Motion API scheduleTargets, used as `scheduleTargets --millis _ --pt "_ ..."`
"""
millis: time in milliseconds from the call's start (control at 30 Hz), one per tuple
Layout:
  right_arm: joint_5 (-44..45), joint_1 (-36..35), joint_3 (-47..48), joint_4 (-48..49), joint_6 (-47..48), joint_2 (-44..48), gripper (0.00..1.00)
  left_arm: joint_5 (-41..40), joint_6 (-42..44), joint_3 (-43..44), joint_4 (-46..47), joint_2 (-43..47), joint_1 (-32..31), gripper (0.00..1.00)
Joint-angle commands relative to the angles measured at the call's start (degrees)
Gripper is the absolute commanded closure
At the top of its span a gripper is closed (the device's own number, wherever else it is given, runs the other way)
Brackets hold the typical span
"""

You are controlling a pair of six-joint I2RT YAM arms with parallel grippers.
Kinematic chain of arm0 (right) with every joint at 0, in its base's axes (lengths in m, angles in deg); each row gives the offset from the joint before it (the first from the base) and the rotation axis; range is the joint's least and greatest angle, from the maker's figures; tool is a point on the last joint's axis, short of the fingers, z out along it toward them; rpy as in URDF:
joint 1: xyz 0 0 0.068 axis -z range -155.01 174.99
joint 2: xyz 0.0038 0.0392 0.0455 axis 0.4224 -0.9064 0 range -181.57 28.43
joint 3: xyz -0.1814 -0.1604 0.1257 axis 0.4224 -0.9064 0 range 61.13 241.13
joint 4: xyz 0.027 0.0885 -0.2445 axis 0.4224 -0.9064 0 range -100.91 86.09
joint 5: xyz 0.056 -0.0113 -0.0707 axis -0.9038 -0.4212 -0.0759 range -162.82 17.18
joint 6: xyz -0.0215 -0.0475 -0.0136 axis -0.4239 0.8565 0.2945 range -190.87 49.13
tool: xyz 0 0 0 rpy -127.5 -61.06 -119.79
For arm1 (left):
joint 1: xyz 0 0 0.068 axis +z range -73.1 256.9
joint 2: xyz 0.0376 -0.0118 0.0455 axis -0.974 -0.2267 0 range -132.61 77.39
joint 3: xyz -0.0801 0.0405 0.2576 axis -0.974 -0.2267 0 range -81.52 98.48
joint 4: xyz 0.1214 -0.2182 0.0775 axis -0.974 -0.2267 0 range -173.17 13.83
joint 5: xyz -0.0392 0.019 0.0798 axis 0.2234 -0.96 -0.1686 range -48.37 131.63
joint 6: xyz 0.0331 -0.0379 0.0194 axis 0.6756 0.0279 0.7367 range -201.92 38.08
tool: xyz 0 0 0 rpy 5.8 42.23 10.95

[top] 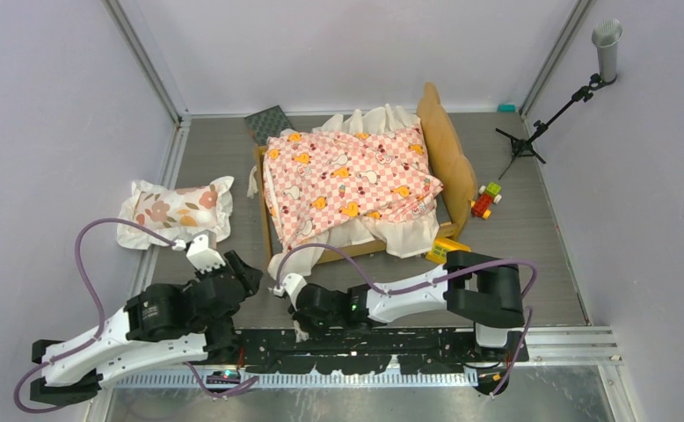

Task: Set up the pet bed
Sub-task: Tie the ropes to the bed frame.

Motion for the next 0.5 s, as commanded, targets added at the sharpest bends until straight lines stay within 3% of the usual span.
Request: scheduleTargets --millis 0,267,467 --pt "0.03 -0.05 4.38 3.98 2.33 -1.6 0.88 -3.36 -1.68 0.75 -2.9 1.23 -0.22 0.51" --pt "-2.37 2.41 7.45 7.04 2.06 -5.39 0.87 -4.58 -2.59 2.81 -6.35 2.82 -0.17 0.52" --pt "-5.28 6.76 2.76 13.62 0.59 -0.97 0.72 -5.98 -2.59 4.12 -7.47 3.85 -0.22 0.52"
